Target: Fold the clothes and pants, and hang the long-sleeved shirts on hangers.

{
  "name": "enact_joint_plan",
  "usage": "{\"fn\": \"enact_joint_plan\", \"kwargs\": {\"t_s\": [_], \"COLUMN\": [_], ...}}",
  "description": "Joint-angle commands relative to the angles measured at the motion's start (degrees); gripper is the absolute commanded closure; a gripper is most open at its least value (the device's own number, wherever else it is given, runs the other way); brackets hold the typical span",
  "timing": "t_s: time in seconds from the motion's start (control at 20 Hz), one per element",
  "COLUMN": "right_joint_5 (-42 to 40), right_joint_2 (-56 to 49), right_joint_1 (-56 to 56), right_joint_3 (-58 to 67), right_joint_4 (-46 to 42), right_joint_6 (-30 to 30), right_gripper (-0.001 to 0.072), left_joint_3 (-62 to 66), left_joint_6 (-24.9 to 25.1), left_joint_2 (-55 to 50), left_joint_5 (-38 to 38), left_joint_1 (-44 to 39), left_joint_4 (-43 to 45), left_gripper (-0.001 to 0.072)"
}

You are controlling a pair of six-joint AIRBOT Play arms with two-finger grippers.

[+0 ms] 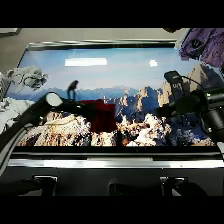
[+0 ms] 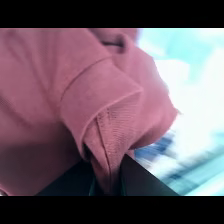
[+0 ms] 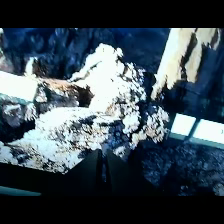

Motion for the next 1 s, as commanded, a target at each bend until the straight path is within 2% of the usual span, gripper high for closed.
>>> {"fn": "enact_joint_plan", "kwargs": {"t_s": [0.0, 0.15, 0.2, 0.25, 0.3, 0.35, 0.4, 0.45, 0.5, 0.6, 0.7, 0.85, 0.95], "right_joint_5": [-7.48, -5.07, -3.15, -1.22, -0.17, 0.57, 2.08, 3.63, 5.29, 6.75, 7.30, 7.39, 8.96], "right_joint_2": [0.04, 0.02, 0.00, -0.04, -0.15, -0.50, -1.18, -2.05, -3.65, -8.33, -14.03, -23.67, -28.61], "right_joint_1": [0.07, 0.07, -0.11, -0.17, -0.17, -0.94, -4.11, -8.07, -13.81, -24.39, -28.65, -26.18, -23.96], "right_joint_3": [0.04, -0.24, -0.72, -1.33, -1.75, -1.77, -1.77, -1.86, -2.19, -3.34, -4.26, -4.28, -4.28], "right_joint_4": [-5.84, -5.99, -6.01, -6.56, -8.61, -10.43, -7.65, -2.43, 6.01, 26.84, 40.94, 49.07, 51.60], "right_joint_6": [-0.20, -0.11, 0.28, 1.79, 3.89, 6.56, 8.90, 8.39, 7.45, 2.27, -4.94, -11.91, -13.70], "right_gripper": [0.0617, 0.0605, 0.0479, 0.0410, 0.0410, 0.0407, 0.0390, 0.0386, 0.0343, 0.0296, 0.0298, 0.0297, 0.0296], "left_joint_3": [0.59, 0.63, 0.61, 0.63, 0.63, 0.63, 0.61, 0.61, 0.61, 0.63, 0.61, 0.61, 0.61], "left_joint_6": [-4.59, -10.82, -11.56, -11.52, -11.37, -9.84, -6.45, -3.32, -0.74, 1.77, 1.92, 2.10, 2.10], "left_joint_2": [-1.57, -6.23, -6.93, -6.84, -6.12, -5.07, -3.69, -2.36, -1.03, 0.57, 0.72, 0.61, 0.61], "left_joint_5": [11.45, 19.28, 19.41, 18.71, 16.70, 13.68, 10.12, 6.84, 3.67, -0.09, -2.32, -3.37, -3.34], "left_joint_1": [-15.58, -22.36, -22.12, -20.85, -18.40, -15.30, -11.34, -7.37, -2.78, 5.46, 11.52, 16.26, 17.40], "left_joint_4": [-7.76, -7.78, -7.78, -7.78, -7.74, -7.74, -7.72, -7.72, -7.72, -7.74, -7.76, -7.76, -7.74], "left_gripper": [0.0691, 0.0682, 0.0596, 0.0401, 0.0194, 0.0095, 0.0089, 0.0089, 0.0089, 0.0089, 0.0091, 0.0091, 0.0091]}}
